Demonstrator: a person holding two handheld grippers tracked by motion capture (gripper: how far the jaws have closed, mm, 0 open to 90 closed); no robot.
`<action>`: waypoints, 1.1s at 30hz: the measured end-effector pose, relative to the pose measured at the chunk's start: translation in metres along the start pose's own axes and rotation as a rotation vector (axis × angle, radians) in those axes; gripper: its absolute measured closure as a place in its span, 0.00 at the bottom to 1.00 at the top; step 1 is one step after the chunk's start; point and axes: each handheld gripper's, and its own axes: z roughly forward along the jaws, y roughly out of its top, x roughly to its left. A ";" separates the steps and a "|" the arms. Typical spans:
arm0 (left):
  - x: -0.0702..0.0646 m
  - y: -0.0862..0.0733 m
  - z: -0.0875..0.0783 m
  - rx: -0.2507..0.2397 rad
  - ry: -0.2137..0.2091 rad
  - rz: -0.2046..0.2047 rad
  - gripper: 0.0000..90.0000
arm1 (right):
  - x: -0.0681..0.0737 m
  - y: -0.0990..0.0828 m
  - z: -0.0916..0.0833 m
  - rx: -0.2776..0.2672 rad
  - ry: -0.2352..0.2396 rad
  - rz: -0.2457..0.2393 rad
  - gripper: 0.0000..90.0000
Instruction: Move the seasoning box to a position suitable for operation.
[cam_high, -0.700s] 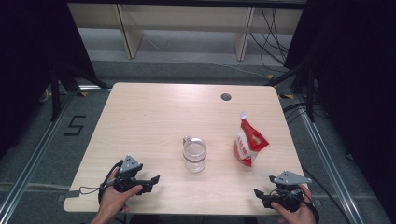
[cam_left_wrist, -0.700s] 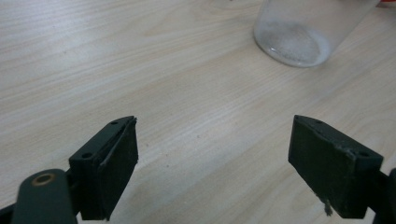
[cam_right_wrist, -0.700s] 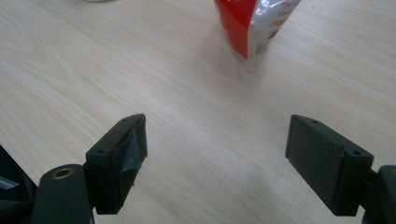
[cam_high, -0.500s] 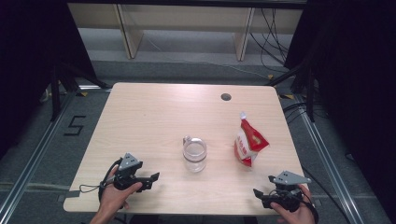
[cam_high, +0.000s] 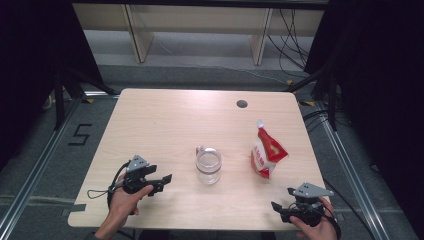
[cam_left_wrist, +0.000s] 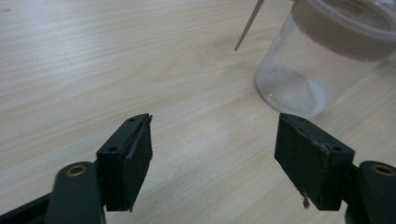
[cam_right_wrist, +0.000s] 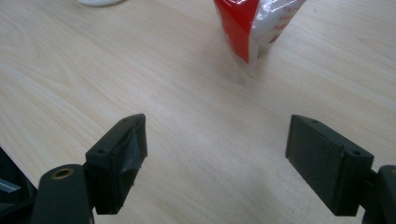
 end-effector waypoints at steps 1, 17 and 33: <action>0.000 0.004 0.001 -0.014 -0.005 -0.015 0.32 | 0.000 0.000 0.000 -0.001 -0.001 0.000 0.24; -0.008 0.063 0.020 -0.067 -0.062 0.107 0.86 | 0.000 0.000 0.000 0.004 -0.008 -0.008 0.25; -0.027 0.099 0.042 -0.080 -0.135 0.164 0.99 | 0.001 0.000 0.001 0.005 0.012 0.000 0.26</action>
